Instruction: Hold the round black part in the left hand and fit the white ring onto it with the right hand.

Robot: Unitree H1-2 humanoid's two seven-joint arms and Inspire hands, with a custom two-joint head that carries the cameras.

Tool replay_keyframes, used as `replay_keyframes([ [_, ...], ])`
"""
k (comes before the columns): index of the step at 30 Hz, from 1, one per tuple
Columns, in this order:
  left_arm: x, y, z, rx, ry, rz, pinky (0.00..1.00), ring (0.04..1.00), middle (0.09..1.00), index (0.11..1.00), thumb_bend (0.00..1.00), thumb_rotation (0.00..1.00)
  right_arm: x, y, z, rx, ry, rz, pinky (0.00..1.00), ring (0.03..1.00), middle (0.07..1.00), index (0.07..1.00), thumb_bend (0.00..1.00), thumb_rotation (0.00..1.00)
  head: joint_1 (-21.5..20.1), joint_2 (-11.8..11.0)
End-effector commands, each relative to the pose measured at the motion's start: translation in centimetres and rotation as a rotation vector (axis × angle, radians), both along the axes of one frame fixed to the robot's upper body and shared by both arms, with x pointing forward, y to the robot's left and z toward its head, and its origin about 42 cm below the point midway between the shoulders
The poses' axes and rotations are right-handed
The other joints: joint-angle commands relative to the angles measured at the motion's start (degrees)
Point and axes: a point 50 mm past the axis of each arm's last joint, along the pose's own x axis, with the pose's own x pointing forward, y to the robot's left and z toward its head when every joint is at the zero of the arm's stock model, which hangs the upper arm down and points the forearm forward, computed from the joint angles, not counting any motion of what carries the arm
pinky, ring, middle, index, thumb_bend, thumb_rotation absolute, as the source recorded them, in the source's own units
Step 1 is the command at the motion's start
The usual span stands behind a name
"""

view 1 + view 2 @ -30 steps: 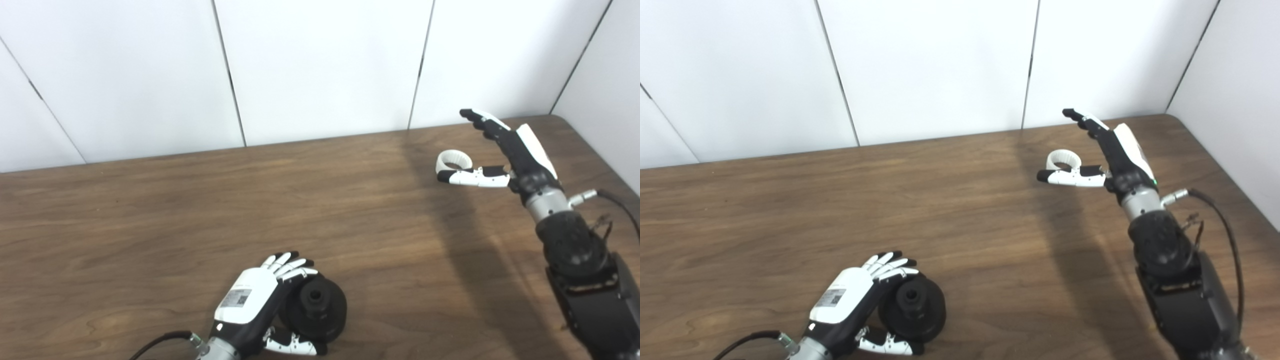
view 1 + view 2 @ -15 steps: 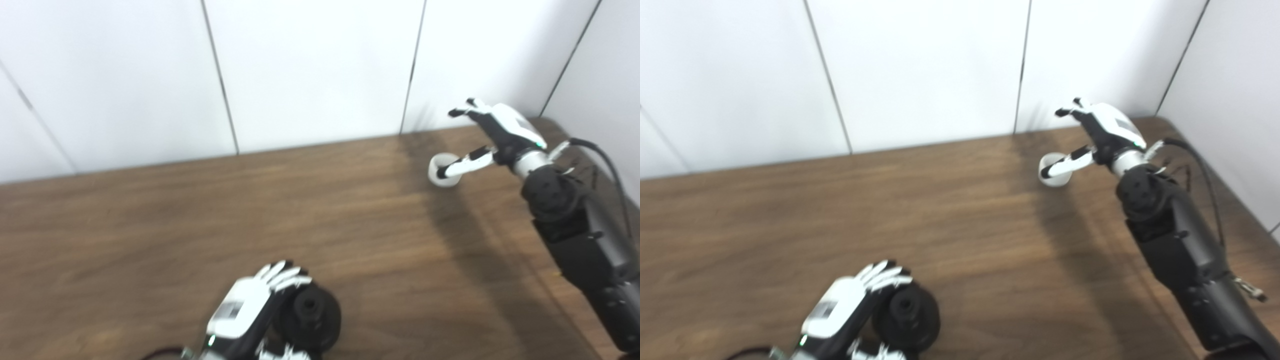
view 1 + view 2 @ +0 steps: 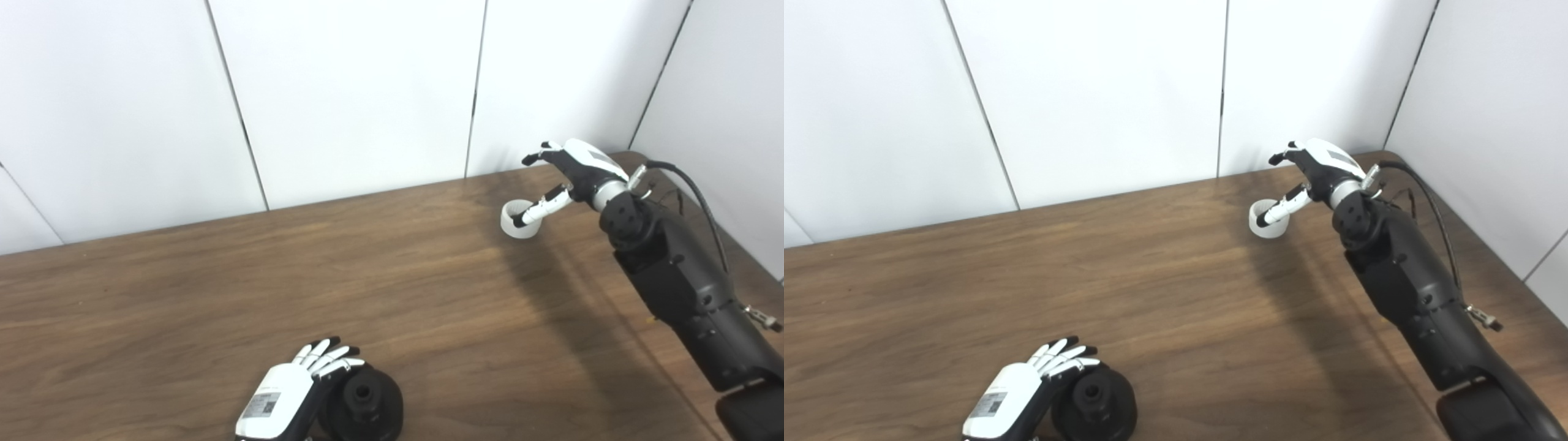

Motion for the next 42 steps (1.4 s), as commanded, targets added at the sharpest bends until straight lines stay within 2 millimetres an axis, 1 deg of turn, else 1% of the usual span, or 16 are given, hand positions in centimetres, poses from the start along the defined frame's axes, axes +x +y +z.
replay_keyframes([
  [1, -1.6, 1.1, -3.3, 0.125, 0.131, -0.027, 0.98, 0.964, 0.888, 0.490, 0.52, 0.07, 1.1, -0.8, 3.2, -0.055, -0.060, -0.004, 0.97, 1.000, 0.980, 0.811, 1.00, 0.27, -0.03, 0.05],
  [2, -1.7, 1.1, -3.2, 0.125, 0.131, -0.028, 0.98, 0.965, 0.890, 0.490, 0.52, 0.07, 1.1, -0.9, 3.1, -0.063, -0.046, -0.005, 0.96, 1.000, 0.977, 0.807, 1.00, 0.28, 0.31, 0.74],
  [7, -1.8, 1.1, -3.0, 0.124, 0.126, -0.029, 0.99, 0.968, 0.890, 0.490, 0.52, 0.07, 1.4, -0.9, 2.4, -0.074, 0.010, 0.001, 0.97, 1.000, 0.982, 0.796, 0.99, 0.28, 0.33, 1.12],
  [8, -1.8, 1.1, -3.0, 0.124, 0.123, -0.030, 0.98, 0.969, 0.891, 0.490, 0.52, 0.07, 1.4, -0.9, 2.3, -0.075, 0.016, 0.002, 0.97, 1.000, 0.981, 0.791, 0.99, 0.28, 0.42, 1.54],
  [12, -1.8, 1.1, -2.9, 0.120, 0.124, -0.027, 0.98, 0.967, 0.887, 0.490, 0.52, 0.07, 1.6, -0.6, 2.0, -0.078, 0.033, 0.009, 0.96, 1.000, 0.979, 0.771, 1.00, 0.29, 0.50, 1.84],
  [19, -1.8, 1.2, -2.7, 0.113, 0.129, -0.026, 0.97, 0.965, 0.887, 0.490, 0.52, 0.07, 1.7, -0.1, 1.3, -0.053, 0.048, 0.012, 0.99, 1.000, 0.977, 0.751, 0.99, 0.27, 0.65, 2.05],
  [23, -1.8, 1.2, -2.7, 0.108, 0.129, -0.025, 0.96, 0.958, 0.882, 0.490, 0.52, 0.07, 2.0, 0.3, 0.8, -0.048, 0.046, 0.008, 0.99, 1.000, 0.977, 0.749, 0.97, 0.24, 0.65, 2.05],
  [29, -1.9, 1.4, -2.6, 0.117, 0.126, -0.027, 0.95, 0.954, 0.882, 0.490, 0.52, 0.07, 2.3, 0.3, 0.3, -0.046, 0.043, 0.000, 0.98, 1.000, 0.971, 0.742, 0.94, 0.25, 0.79, 2.19],
  [35, -2.0, 1.4, -2.7, 0.113, 0.133, -0.025, 0.95, 0.952, 0.882, 0.490, 0.52, 0.07, 2.5, 0.3, 0.1, -0.050, 0.043, -0.008, 0.97, 1.000, 0.976, 0.748, 0.94, 0.26, 0.82, 2.31],
  [42, -2.1, 1.4, -2.7, 0.114, 0.127, -0.028, 0.94, 0.948, 0.879, 0.490, 0.52, 0.07, 2.9, 0.0, 0.3, -0.053, 0.042, -0.018, 1.00, 1.000, 0.976, 0.747, 0.92, 0.25, 0.82, 2.44],
])
